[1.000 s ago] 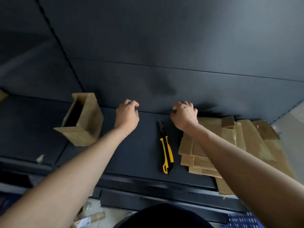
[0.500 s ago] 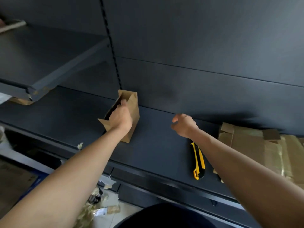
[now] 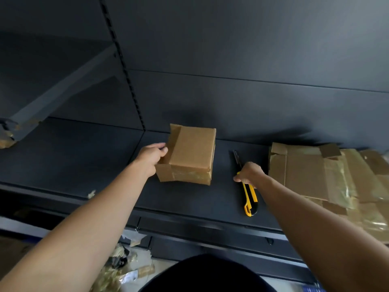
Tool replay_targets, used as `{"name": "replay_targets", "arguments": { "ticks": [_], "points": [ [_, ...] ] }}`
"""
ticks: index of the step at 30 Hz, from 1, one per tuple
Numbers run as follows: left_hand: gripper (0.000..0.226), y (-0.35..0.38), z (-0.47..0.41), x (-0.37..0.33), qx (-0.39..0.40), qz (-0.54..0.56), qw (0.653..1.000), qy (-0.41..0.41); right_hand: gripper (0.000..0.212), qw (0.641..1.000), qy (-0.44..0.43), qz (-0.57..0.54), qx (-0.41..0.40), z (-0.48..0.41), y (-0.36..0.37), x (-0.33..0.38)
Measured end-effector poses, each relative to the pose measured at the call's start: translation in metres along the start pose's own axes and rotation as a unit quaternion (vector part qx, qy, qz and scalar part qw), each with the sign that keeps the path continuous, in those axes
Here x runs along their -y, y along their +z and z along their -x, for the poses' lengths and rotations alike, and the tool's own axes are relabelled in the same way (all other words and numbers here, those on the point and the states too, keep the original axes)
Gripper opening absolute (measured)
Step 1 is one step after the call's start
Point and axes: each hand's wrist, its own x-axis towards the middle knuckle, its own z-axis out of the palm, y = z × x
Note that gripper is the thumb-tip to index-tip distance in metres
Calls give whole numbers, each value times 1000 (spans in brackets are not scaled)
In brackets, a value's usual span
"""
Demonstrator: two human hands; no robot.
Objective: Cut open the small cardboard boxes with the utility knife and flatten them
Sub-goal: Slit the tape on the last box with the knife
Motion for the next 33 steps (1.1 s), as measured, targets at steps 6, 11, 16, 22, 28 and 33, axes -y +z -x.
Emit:
{"name": "replay_targets", "arguments": {
  "ticks": [6, 11, 16, 22, 28, 33],
  "points": [
    [33, 4, -5, 34, 44, -25, 998, -41, 16, 999, 10, -40, -18, -5, 17, -8],
    [28, 6, -6, 26, -108, -256, 957, 85, 12, 945, 21, -325, 32, -13, 7, 2],
    [45, 44, 29, -1, -128, -472, 840, 235, 6, 870, -1, -484, 98, -12, -9, 22],
    [131, 88, 52, 12, 0, -642, 759, 107, 24, 898, -2, -425, 110, -18, -11, 25],
    [123, 82, 41, -1, 58, -598, 792, 109, 19, 894, -2, -436, 102, -20, -21, 14],
    [66, 45, 29, -23, 260, -299, 916, 62, 21, 859, -55, -497, 109, -17, -39, 11]
  ]
}}
